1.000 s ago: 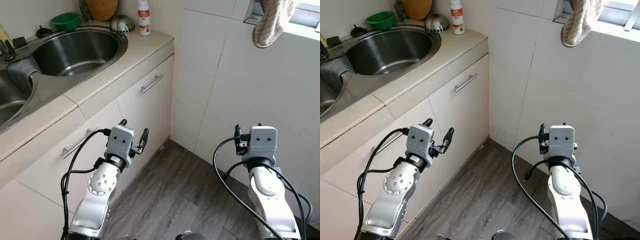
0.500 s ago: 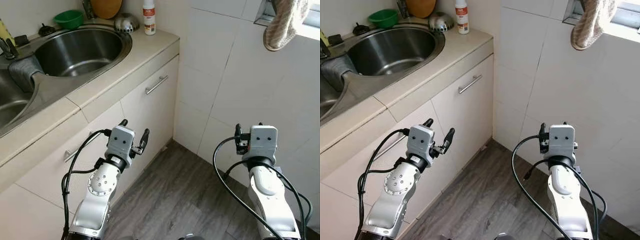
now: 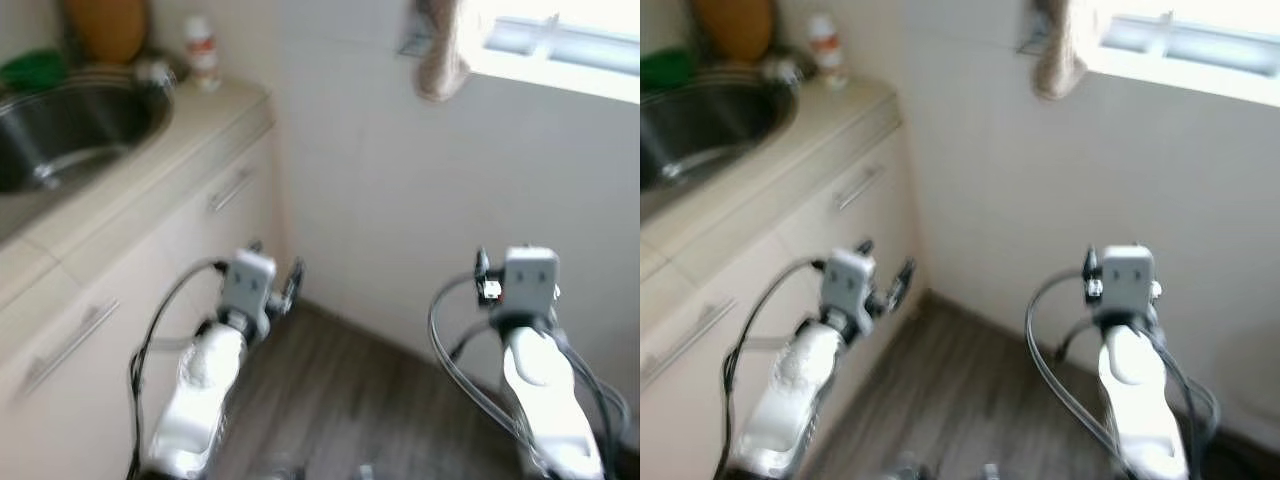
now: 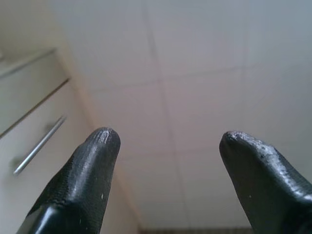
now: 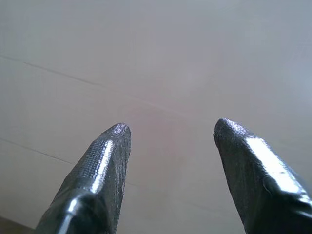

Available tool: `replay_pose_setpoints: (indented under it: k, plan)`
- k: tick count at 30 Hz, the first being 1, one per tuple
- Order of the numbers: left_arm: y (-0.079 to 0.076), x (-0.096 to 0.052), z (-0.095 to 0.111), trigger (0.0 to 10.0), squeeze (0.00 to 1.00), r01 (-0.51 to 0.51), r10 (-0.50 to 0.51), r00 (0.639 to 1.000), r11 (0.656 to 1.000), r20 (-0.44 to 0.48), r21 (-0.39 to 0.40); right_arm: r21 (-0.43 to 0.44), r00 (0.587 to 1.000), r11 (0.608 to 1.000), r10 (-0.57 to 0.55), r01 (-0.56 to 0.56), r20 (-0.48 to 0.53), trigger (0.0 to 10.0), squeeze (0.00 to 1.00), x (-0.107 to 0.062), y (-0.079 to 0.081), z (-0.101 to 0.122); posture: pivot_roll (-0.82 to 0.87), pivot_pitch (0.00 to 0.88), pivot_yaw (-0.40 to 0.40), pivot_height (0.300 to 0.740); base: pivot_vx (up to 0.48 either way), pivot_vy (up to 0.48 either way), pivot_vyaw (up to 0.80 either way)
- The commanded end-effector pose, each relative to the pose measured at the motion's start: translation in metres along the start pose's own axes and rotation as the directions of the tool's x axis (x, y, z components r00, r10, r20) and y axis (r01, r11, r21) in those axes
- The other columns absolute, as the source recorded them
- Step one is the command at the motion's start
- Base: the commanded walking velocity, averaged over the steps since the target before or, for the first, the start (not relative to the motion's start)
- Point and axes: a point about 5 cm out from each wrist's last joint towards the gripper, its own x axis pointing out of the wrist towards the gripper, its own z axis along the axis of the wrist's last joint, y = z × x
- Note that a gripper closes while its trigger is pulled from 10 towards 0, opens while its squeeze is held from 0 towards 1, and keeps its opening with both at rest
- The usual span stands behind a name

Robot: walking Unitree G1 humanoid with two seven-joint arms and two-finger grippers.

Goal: Kitchen organization

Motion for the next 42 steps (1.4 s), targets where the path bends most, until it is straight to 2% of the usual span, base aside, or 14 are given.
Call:
replay_pose_setpoints:
  k: [1, 4, 14, 18, 20, 24, 26, 42]
  plan:
    - [-0.0033, 0.0002, -0.0036, 10.0, 0.00, 0.011, -0.012, 1.000, 1.000, -0.026, -0.025, 0.000, 1.000, 1.000, -0.007, 0.007, 0.003, 10.0, 0.00, 0.0007, -0.0016, 0.0012, -0.12, 0.030, 0.028, 0.740, 0.000, 0.480, -0.80]
    - [-0.0023, 0.0010, -0.0020, 10.0, 0.00, 0.004, -0.004, 1.000, 0.999, -0.006, -0.036, -0.001, 1.000, 1.000, -0.009, 0.009, 0.004, 10.0, 0.00, 0.0014, -0.0021, 0.0014, -0.12, 0.032, 0.028, 0.740, 0.000, 0.480, -0.80]
    - [-0.0025, 0.0015, 0.0002, 10.0, 0.00, 0.007, -0.007, 1.000, 1.000, 0.011, -0.031, -0.020, 1.000, 1.000, -0.008, 0.008, 0.014, 10.0, 0.00, 0.0022, -0.0028, 0.0028, -0.12, 0.033, 0.029, 0.740, 0.000, 0.000, -0.80]
    - [-0.0040, 0.0027, -0.0027, 10.0, 0.00, 0.014, -0.015, 1.000, 1.000, -0.011, -0.004, -0.025, 1.000, 1.000, -0.005, 0.005, 0.016, 10.0, 0.00, 0.0028, -0.0026, 0.0034, -0.12, 0.035, 0.030, 0.740, 0.000, 0.000, -0.80]
    - [-0.0048, 0.0028, -0.0026, 10.0, 0.00, 0.026, -0.025, 1.000, 1.000, -0.013, 0.014, -0.029, 1.000, 1.000, -0.003, 0.003, 0.018, 10.0, 0.00, 0.0027, -0.0023, 0.0036, -0.12, 0.035, 0.030, 0.740, 0.000, -0.349, -0.80]
    - [-0.0042, 0.0025, -0.0017, 10.0, 0.00, 0.016, -0.016, 1.000, 1.000, 0.003, -0.007, -0.039, 0.999, 0.999, 0.005, -0.004, 0.032, 10.0, 0.00, 0.0024, -0.0019, 0.0048, -0.13, 0.036, 0.033, 0.740, 0.000, -0.480, -0.73]
    - [-0.0027, 0.0022, -0.0011, 10.0, 0.00, 0.001, -0.001, 1.000, 1.000, 0.010, -0.023, -0.062, 0.999, 0.998, 0.012, -0.009, 0.044, 10.0, 0.00, 0.0019, -0.0016, 0.0060, -0.13, 0.036, 0.034, 0.740, 0.000, 0.000, 0.00]
    - [-0.0039, 0.0020, -0.0008, 10.0, 0.00, 0.012, -0.012, 1.000, 1.000, 0.010, -0.026, -0.084, 0.999, 0.996, 0.030, -0.027, 0.042, 10.0, 0.00, 0.0012, 0.0013, 0.0043, -0.13, 0.039, 0.032, 0.740, 0.000, 0.000, 0.00]
